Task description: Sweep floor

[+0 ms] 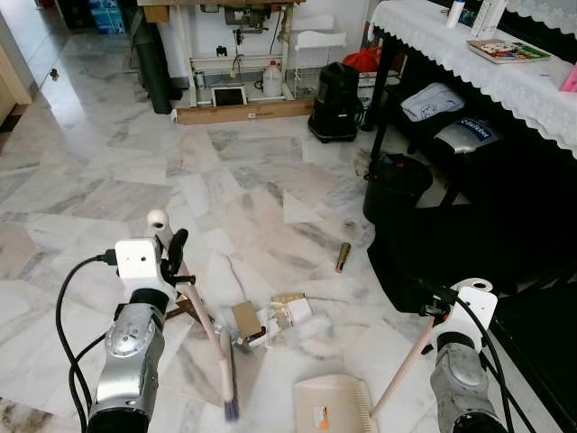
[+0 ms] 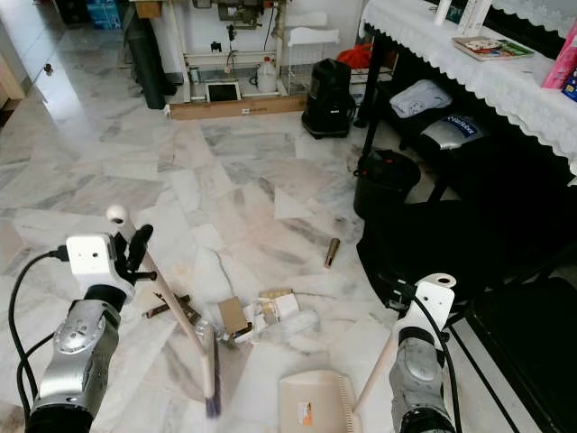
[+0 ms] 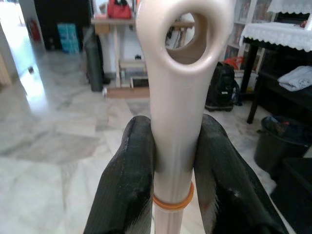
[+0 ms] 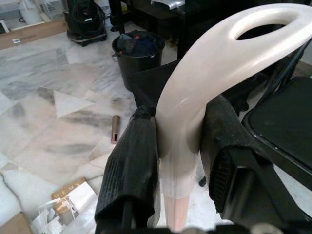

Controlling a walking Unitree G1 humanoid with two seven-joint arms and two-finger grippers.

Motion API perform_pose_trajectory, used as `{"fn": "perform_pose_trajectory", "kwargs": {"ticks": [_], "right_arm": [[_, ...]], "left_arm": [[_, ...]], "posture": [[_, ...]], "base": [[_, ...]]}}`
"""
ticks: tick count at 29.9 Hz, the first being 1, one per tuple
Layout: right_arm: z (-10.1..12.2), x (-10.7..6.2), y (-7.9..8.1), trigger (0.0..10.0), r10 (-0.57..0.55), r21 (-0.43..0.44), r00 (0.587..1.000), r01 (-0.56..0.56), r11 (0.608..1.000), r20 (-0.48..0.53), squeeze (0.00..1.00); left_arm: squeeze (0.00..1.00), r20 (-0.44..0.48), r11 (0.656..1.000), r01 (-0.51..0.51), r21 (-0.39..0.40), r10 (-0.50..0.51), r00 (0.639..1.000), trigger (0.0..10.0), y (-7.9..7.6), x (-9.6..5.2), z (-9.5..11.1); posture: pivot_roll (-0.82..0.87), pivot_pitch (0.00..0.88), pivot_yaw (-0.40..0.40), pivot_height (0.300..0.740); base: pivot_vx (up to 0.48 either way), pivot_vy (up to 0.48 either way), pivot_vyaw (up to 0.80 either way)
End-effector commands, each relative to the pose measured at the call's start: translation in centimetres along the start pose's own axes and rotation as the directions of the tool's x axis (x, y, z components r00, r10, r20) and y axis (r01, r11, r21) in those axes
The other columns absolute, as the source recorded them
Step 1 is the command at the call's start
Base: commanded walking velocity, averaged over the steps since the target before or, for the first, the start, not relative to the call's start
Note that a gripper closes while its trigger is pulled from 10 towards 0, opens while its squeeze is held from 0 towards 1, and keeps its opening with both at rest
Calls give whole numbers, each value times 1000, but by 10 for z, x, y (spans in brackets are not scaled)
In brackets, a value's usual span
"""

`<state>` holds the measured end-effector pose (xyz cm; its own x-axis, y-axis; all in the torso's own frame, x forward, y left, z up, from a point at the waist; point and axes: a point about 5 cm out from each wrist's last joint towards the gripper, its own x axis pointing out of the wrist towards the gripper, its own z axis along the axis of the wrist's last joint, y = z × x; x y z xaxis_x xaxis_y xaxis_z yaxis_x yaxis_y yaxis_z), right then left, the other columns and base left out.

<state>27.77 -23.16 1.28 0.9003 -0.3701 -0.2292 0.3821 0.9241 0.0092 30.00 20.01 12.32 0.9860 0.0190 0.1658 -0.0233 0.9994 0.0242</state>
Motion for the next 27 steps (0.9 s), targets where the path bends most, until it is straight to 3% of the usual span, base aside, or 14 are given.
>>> {"fn": "perform_pose_trajectory", "kwargs": {"ticks": [1,9,18,23,27], "right_arm": [[-8,-3,0,10000,-4,-10,999,3,1000,-40,0],[-10,-5,4,10000,8,-6,999,-9,1000,-41,0],[-12,-7,3,10000,3,1,999,-3,1000,-42,0],[-13,-7,2,10000,1,1,999,-1,1000,-43,0],[-14,-8,5,10000,14,4,999,-14,1000,-49,0]], "left_arm": [[0,75,998,35,54,-39,996,10000,-5,8,16],[0,22,989,94,111,-97,995,10000,-17,23,0],[0,4,987,106,119,-107,994,10000,-24,41,-4],[0,20,994,78,81,-80,997,10000,-21,39,-4],[0,70,990,62,127,-71,995,10000,-19,30,0]], "posture": [[-26,0,-43,740],[-38,0,-40,740],[-55,0,-29,740],[-55,0,-29,740],[-45,0,-34,740]], "base": [[0,0,0],[0,0,0],[0,0,0],[0,0,0],[0,0,0]]}}
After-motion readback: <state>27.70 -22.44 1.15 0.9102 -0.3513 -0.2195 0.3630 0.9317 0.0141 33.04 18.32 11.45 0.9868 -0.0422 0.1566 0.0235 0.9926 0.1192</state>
